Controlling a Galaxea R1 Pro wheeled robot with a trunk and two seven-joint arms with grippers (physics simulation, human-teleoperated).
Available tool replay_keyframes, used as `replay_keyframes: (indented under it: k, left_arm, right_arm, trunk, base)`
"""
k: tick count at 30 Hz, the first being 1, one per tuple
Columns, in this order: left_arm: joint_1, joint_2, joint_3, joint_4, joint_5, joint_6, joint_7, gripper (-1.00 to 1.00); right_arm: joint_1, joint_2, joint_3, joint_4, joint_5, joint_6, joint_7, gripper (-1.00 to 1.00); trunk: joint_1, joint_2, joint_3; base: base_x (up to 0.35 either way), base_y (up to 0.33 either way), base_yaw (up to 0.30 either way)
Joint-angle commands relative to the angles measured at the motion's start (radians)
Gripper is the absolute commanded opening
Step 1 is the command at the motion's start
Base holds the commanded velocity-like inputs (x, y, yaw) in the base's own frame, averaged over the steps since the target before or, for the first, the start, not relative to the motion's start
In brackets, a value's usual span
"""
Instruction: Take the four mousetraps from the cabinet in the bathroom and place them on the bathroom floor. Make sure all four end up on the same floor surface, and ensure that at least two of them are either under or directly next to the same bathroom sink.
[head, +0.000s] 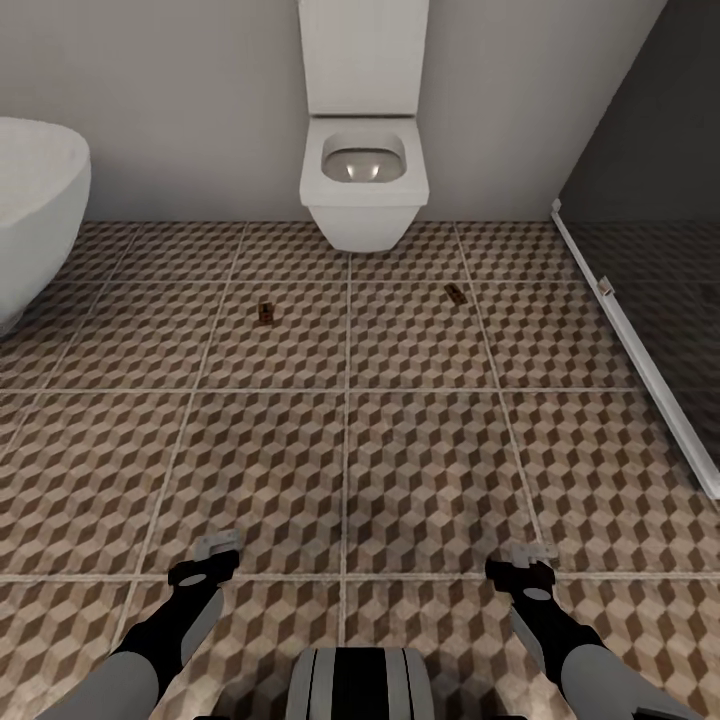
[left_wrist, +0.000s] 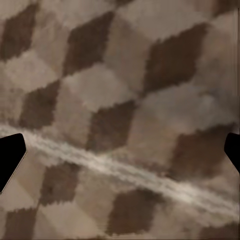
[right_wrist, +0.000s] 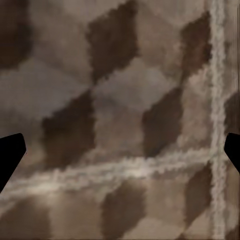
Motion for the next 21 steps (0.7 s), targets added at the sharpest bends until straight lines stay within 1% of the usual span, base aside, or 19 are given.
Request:
replay_keyframes:
  k: [1,21]
  left_arm:
    - [0.0,0.001,-0.008,-0.002,0.005,0.006,0.008,1.0]
    - [0.0,0.002,-0.01,-0.002,0.005,0.005,0.008,1.0]
  right_arm:
    - [-0.001,0.001,-0.008,0.001,0.01,-0.004,0.0,1.0]
    - [-0.001,0.001,-0.008,0.001,0.01,-0.004,0.0,1.0]
  trunk:
    - [-0.001,0.0,0.003]
    - [-0.01,0.005,0.081]
  base:
    - [0.0,0.0,0.0]
    - [0.0,0.0,0.0]
